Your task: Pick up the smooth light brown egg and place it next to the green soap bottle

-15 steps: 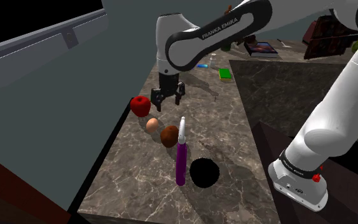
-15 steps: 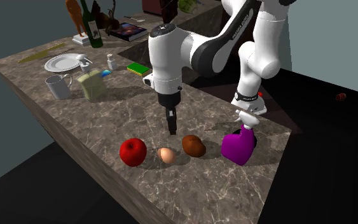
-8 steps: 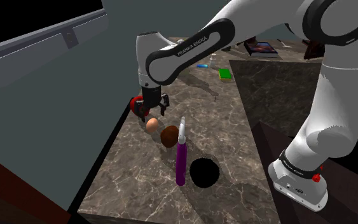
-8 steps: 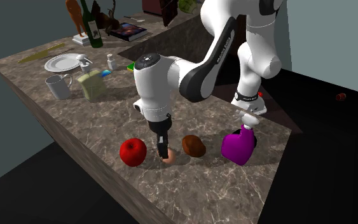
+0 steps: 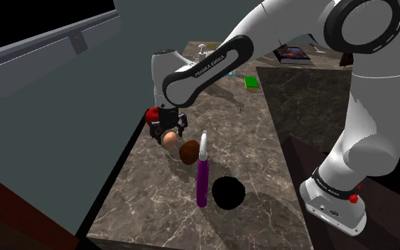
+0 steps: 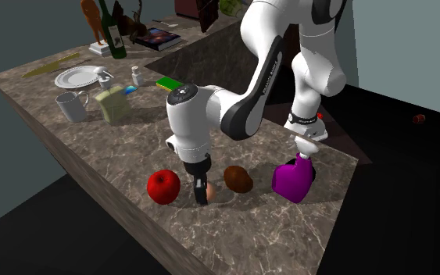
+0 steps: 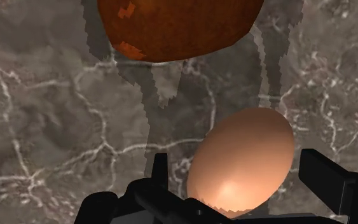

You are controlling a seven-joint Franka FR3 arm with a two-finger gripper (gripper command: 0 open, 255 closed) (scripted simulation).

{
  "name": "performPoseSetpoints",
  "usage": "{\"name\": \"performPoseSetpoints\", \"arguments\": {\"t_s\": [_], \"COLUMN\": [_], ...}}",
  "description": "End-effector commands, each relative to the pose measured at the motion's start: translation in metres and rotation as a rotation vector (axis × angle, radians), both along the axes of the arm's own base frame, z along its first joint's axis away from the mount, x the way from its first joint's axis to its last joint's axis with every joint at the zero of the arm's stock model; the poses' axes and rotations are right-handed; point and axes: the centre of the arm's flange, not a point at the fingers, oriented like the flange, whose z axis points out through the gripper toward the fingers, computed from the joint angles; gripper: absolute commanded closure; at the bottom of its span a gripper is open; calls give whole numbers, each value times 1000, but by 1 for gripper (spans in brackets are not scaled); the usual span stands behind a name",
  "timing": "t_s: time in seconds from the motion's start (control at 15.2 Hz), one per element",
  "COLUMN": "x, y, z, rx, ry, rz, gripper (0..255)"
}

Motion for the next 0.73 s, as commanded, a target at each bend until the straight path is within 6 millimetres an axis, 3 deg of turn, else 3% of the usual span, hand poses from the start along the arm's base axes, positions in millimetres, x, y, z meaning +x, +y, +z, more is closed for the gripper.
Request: {"name": "performPoseSetpoints", "arguments": {"t_s": [0.0,0.4,0.46,0.66], "x": [-1,-1,-1,-1], "y": [2,2,2,2], "z": [-4,-4,-4,-4], "rx": [0,0,0,0], "ry": [0,0,0,0], "rz": [0,0,0,0], "gripper": [0,0,255,255]}}
